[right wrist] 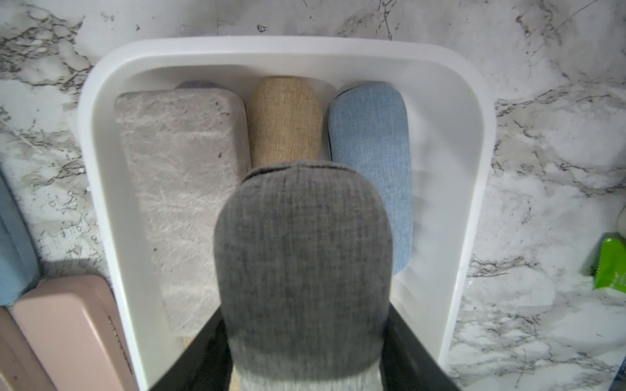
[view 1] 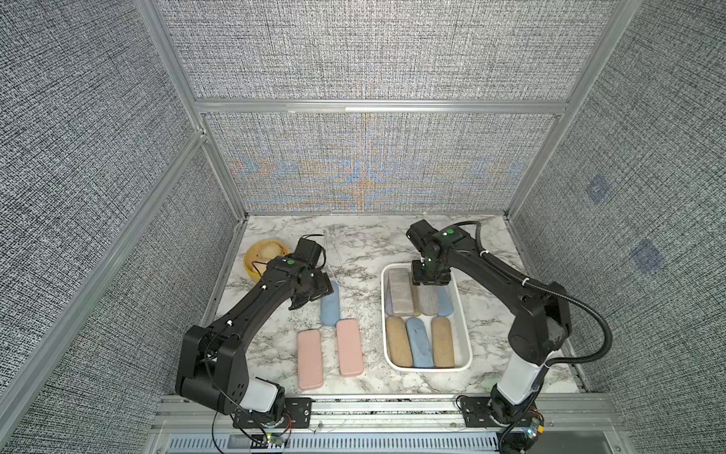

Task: Put the glasses cases into the storage boxes
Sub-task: Place the glasses case in the storage box.

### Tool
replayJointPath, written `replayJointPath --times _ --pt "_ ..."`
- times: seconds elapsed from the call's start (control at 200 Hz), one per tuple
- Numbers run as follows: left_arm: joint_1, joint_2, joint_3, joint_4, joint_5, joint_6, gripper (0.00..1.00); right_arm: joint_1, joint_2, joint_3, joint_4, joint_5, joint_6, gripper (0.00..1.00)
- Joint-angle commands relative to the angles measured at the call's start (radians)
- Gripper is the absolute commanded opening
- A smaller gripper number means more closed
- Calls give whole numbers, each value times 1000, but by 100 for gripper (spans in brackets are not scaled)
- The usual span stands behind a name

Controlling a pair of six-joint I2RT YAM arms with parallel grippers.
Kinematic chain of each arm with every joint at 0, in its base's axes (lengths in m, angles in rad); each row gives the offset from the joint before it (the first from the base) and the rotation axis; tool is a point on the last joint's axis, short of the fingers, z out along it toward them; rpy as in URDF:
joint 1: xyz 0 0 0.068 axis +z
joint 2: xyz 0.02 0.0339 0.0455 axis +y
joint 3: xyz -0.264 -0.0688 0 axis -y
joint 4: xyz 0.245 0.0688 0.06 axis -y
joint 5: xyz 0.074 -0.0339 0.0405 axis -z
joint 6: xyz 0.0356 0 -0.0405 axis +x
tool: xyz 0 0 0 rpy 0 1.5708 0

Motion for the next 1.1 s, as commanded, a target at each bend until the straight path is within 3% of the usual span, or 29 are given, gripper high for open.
replayJointPath --times 0.0,0.24,0.915,1.096 --pt "0 14 -7 17 -2 -7 78 -11 45 15 45 11 -14 49" --pt "1 27 -6 11 -4 -3 78 -19 152 57 81 -3 -5 47" --pt "0 86 -2 12 19 14 78 -11 221 72 83 -75 32 47" --pt "0 95 -4 14 19 13 78 -13 215 77 96 -106 15 57"
